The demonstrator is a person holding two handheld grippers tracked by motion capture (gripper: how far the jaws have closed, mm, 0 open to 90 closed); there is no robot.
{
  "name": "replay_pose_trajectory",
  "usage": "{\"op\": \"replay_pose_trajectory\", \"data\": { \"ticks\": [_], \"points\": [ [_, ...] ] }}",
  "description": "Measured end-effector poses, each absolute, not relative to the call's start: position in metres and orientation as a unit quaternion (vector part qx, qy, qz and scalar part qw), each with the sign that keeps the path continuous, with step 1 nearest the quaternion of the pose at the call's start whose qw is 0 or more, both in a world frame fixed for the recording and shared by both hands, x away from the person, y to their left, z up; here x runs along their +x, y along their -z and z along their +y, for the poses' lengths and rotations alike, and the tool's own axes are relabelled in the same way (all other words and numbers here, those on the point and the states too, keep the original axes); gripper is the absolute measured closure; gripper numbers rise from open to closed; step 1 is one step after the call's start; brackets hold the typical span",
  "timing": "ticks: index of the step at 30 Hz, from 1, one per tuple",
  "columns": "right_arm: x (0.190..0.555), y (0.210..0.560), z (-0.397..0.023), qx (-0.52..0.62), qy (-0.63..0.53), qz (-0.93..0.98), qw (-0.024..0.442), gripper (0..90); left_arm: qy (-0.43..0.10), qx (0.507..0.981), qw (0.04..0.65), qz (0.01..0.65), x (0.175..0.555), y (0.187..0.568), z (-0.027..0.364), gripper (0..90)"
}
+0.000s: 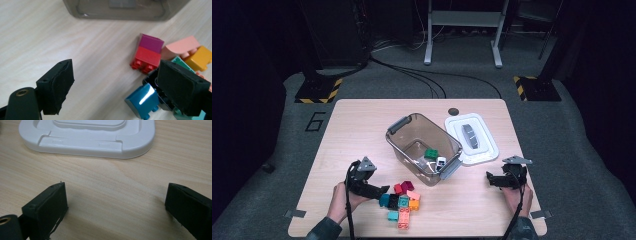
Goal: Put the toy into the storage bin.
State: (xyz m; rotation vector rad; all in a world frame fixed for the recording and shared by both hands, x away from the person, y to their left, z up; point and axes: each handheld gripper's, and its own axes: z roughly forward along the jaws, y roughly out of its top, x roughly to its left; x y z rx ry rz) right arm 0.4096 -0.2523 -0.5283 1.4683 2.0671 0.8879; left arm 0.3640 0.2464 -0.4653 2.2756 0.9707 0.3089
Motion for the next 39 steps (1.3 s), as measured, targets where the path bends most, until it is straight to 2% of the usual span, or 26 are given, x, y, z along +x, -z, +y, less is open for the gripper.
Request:
{"op": "replay_pose_trajectory", "data": {
  "ticks": [13, 23, 29, 39],
  "points": [
    [0.410, 0.528, -0.252, 0.533, -0.322, 0.750, 0.226, 3.4, -0.126, 0.872, 0.279, 0.382, 0.354, 0.488, 0.240, 14.7],
    [0.410, 0.528, -0.252, 0.533, -0.322, 0.750, 0.226, 3.4, -0.157, 0.865, 0.253, 0.405, 0.364, 0.491, 0.263, 15.1],
    [0.409, 0.528, -0.252, 0.533, -0.322, 0.749, 0.226, 3.6, -0.146, 0.846, 0.293, 0.420, 0.364, 0.484, 0.255, 15.0],
    [0.409, 0.528, -0.252, 0.533, -0.322, 0.749, 0.226, 3.9, -0.129, 0.839, 0.291, 0.442, 0.372, 0.498, 0.239, 16.9]
  ]
}}
